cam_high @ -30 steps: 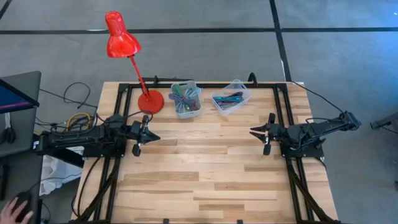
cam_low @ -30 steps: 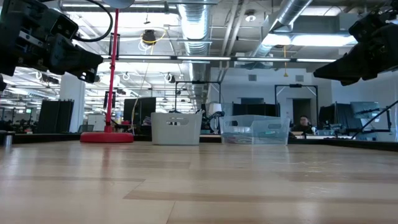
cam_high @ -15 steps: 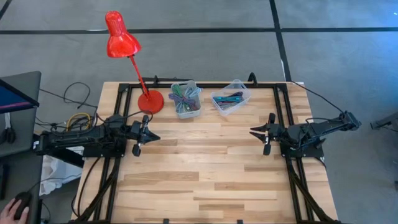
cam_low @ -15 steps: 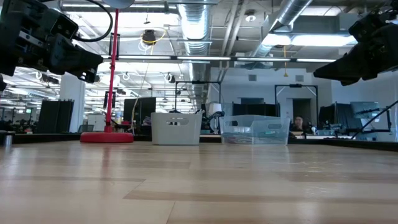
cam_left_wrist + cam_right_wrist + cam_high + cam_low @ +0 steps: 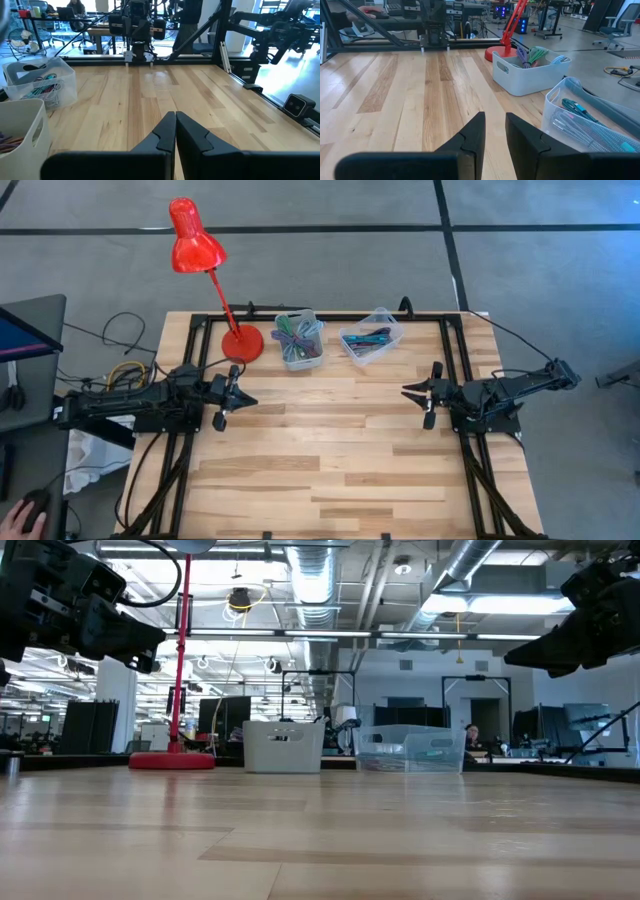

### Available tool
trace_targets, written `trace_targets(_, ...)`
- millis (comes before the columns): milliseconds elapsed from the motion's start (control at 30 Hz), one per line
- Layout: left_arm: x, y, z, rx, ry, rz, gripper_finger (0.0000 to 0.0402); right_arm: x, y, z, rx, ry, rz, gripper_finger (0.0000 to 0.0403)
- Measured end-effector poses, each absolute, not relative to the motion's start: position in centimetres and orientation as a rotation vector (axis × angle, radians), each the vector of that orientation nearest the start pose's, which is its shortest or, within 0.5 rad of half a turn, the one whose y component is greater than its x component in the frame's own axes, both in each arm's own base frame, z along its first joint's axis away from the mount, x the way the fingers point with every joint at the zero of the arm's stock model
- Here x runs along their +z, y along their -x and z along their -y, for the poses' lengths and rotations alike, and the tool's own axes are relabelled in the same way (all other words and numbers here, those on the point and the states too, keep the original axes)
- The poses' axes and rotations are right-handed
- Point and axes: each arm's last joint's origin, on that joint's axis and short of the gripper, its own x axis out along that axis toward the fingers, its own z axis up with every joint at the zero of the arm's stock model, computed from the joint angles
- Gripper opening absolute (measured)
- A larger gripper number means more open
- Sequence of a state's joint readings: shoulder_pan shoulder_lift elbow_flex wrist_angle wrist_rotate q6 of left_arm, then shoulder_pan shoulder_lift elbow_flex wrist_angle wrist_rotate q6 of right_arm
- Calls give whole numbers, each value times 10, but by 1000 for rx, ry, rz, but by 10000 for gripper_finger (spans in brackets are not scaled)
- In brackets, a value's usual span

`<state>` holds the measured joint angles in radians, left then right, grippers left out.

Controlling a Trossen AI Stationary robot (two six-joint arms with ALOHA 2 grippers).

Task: Pick & Place USB Port
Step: Return to Home Position

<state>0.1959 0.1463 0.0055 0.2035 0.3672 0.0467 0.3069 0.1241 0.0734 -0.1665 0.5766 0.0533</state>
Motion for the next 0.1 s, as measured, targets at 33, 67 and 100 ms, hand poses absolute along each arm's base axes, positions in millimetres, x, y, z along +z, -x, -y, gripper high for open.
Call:
trace_targets(33, 173, -104, -10, -170, -64, 64, 13, 164, -96, -14, -273, 40, -190, 69)
trace_targets(67, 173, -104, -10, -170, -64, 64, 13, 164, -96, -14, -273, 40, -189, 69)
trace_targets(100, 173, -104, -10, -170, -64, 64, 13, 164, -96, -14, -273, 40, -190, 69)
